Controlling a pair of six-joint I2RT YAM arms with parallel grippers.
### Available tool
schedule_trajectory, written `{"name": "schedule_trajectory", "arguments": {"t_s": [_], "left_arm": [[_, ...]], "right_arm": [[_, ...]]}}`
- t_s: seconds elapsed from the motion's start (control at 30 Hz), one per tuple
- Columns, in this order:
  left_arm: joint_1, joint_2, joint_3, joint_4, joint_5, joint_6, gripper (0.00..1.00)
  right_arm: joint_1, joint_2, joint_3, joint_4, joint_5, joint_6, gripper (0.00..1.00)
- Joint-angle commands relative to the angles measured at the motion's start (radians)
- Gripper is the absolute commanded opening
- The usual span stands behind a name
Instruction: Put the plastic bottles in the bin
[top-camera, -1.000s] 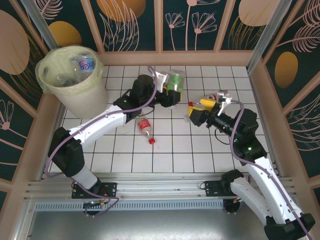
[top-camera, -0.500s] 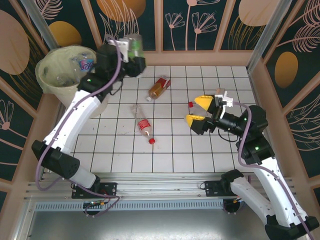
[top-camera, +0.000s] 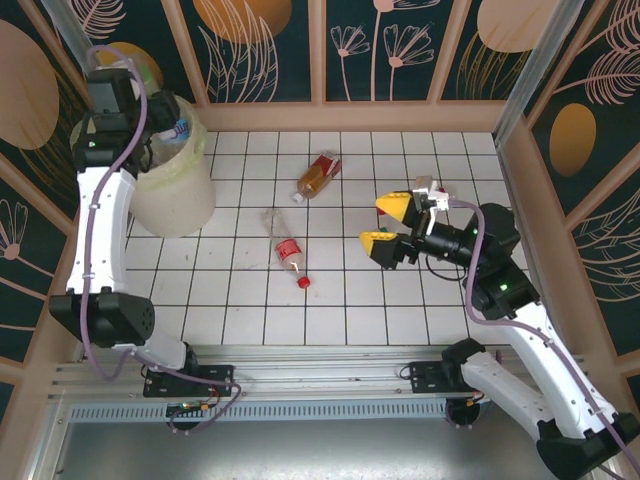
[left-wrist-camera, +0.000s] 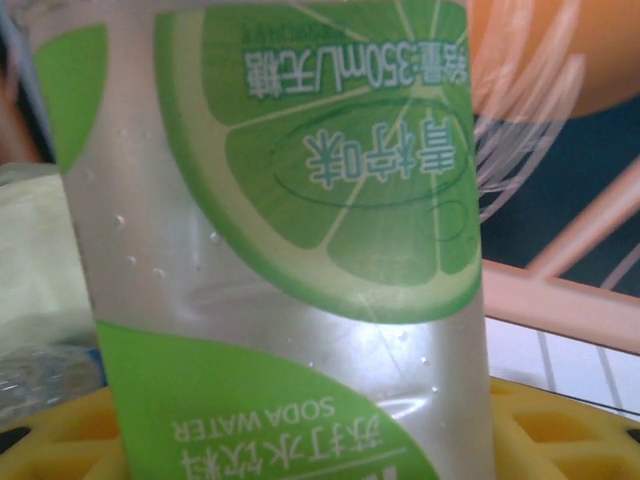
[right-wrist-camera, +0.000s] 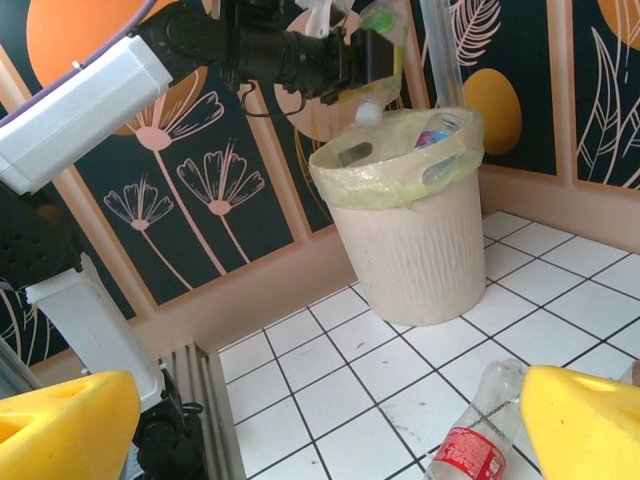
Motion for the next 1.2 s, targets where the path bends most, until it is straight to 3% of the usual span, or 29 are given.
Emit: {"name": "schedule_trajectory", "arguments": {"t_s": [0.0, 0.5, 0.63, 0.77, 0.9, 1.17], "left_arm": [[0.055, 0.052, 0.040, -0.073, -0.037, -0.029, 0.53], [0.145, 0.212, 0.110, -0.222, -0.123, -0.094, 0.60], [0.146, 0.210, 0.105, -0.253, -0.151, -0.100, 0.67], [0.146, 0.177, 0.104, -0.246, -0.148, -0.107, 0.80], [0.145, 0.134, 0.087, -0.235, -0.144, -0.104, 0.98], [0.144, -0.105, -0.080, -0.040, -0.003, -0.047, 0.99]], "right_arm": [[0.013, 0.024, -0.011, 0.038, 0.053, 0.009, 0.98], [0.018, 0.104, -0.051, -0.092, 0.472, 0.080, 0.97], [0.012, 0.162, -0.032, -0.141, 0.654, 0.150, 0.97], [0.002, 0.224, -0.019, -0.163, 0.746, 0.199, 0.97], [-0.043, 0.283, -0.010, -0.192, 0.814, 0.293, 0.97], [-0.260, 0.373, -0.066, -0.171, 0.756, 0.404, 0.95]]}}
